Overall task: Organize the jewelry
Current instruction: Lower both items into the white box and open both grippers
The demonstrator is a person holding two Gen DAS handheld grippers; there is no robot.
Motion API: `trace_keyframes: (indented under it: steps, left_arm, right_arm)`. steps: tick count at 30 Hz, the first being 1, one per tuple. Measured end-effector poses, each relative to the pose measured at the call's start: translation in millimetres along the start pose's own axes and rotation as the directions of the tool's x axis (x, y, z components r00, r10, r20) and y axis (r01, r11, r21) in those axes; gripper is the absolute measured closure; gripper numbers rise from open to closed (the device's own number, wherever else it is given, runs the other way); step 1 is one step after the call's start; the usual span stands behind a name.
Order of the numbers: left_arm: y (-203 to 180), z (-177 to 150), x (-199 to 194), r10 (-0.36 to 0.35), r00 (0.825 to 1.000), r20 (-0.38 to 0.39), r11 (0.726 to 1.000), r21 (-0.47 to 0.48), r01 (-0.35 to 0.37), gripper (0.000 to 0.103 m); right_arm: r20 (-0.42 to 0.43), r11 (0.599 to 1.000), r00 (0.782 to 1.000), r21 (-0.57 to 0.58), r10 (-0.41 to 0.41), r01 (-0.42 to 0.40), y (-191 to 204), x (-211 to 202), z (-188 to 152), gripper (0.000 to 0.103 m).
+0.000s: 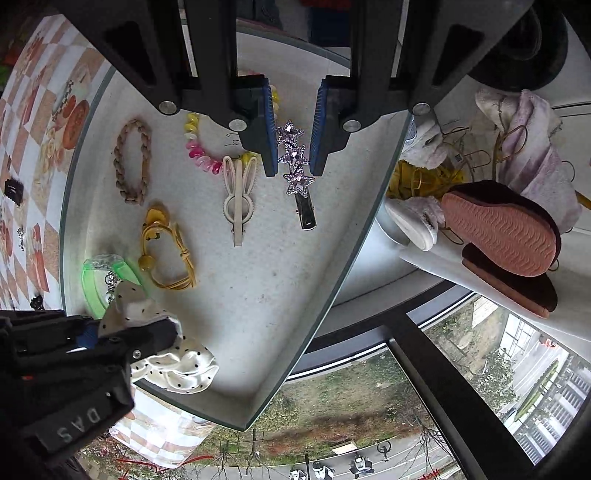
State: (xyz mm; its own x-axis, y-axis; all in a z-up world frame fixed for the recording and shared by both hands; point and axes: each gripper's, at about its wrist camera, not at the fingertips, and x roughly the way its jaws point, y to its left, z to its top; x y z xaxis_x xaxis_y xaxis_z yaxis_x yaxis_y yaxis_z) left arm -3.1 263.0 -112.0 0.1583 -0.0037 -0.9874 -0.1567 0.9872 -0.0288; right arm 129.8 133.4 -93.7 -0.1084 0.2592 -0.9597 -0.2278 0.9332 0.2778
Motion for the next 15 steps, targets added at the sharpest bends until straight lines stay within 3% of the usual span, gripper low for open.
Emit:
trace_keyframes:
  steps: [8,15]
  left_arm:
    - [-7.2,-0.6,2.9,0.015,1.0,0.0,1.0,0.027,-0.015,0.083]
    - [-7.8,-0.1,3.6,0.031,0.999,-0.021,0.999,0.026,-0.03,0.082]
  right_arm:
    - [-0.026,1.0,0.999,0.005,-0.03,0.03,-1.2,14.3,6.8,0.077]
    - [-0.033,1.0,0.999,0.008,-0.028,0.028,-4.4,13.7,8.6,0.064]
